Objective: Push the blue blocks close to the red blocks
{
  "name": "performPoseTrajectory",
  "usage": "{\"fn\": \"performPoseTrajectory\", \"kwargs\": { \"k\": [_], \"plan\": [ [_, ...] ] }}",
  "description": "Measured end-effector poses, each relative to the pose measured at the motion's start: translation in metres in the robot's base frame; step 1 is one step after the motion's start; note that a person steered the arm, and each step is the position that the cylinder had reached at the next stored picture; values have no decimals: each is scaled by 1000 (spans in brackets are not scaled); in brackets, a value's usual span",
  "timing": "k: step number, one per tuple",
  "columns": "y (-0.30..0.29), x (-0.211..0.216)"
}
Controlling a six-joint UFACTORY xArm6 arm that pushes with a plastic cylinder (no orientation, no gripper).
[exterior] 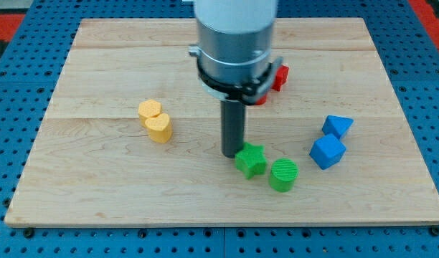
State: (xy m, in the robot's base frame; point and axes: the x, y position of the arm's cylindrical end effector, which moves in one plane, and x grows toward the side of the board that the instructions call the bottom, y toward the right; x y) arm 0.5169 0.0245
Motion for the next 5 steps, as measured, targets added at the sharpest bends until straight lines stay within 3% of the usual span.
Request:
{"fn": "performPoseTrajectory", "kwargs": {
  "k": [2, 5],
  "plan": [
    [31, -5],
    [147, 1]
  ]
}}
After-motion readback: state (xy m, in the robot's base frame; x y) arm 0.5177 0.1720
